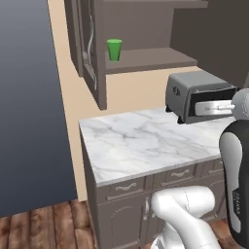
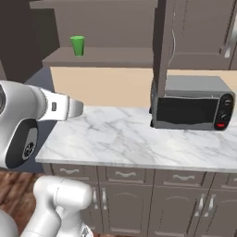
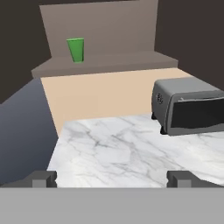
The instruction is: Open the cabinet directly in front. Then move the beer and the cup to the dining counter with the candle on it.
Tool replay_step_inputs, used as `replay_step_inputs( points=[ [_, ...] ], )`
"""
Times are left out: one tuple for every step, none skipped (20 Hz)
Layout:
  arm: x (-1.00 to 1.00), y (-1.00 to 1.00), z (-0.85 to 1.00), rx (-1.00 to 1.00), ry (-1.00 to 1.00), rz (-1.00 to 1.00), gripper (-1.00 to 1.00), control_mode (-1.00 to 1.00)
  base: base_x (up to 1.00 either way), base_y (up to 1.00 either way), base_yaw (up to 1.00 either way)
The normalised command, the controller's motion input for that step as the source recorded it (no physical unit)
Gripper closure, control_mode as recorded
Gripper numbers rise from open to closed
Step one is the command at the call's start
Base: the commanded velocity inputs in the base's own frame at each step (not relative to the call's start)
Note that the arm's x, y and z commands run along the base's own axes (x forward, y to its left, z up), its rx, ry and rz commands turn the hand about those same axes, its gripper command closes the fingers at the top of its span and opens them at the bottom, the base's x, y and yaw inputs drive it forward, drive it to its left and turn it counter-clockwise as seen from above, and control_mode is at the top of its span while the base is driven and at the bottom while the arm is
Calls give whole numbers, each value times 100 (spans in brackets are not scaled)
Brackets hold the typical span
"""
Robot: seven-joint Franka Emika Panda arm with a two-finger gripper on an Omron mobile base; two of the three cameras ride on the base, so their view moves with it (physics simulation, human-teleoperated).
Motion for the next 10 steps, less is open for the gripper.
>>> replay_step_inputs(
  points=[
    [0, 0, 0, 0, 0, 0, -100, 100, 19, -19, 0],
    [0, 0, 0, 0, 0, 0, -100, 100, 34, -3, 0],
    [0, 0, 0, 0, 0, 0, -100, 100, 51, 0, 0],
    [0, 0, 0, 0, 0, 0, -100, 100, 66, 0, 0],
    [0, 0, 0, 0, 0, 0, -100, 100, 81, 0, 0],
    [0, 0, 0, 0, 0, 0, -100, 100, 87, 0, 0],
    [0, 0, 0, 0, 0, 0, -100, 100, 95, 0, -1],
    [0, 0, 0, 0, 0, 0, -100, 100, 99, 0, -3],
    [0, 0, 0, 0, 0, 0, -100, 100, 100, 0, -3],
    [0, 0, 0, 0, 0, 0, -100, 100, 100, 0, -2]
  ],
)
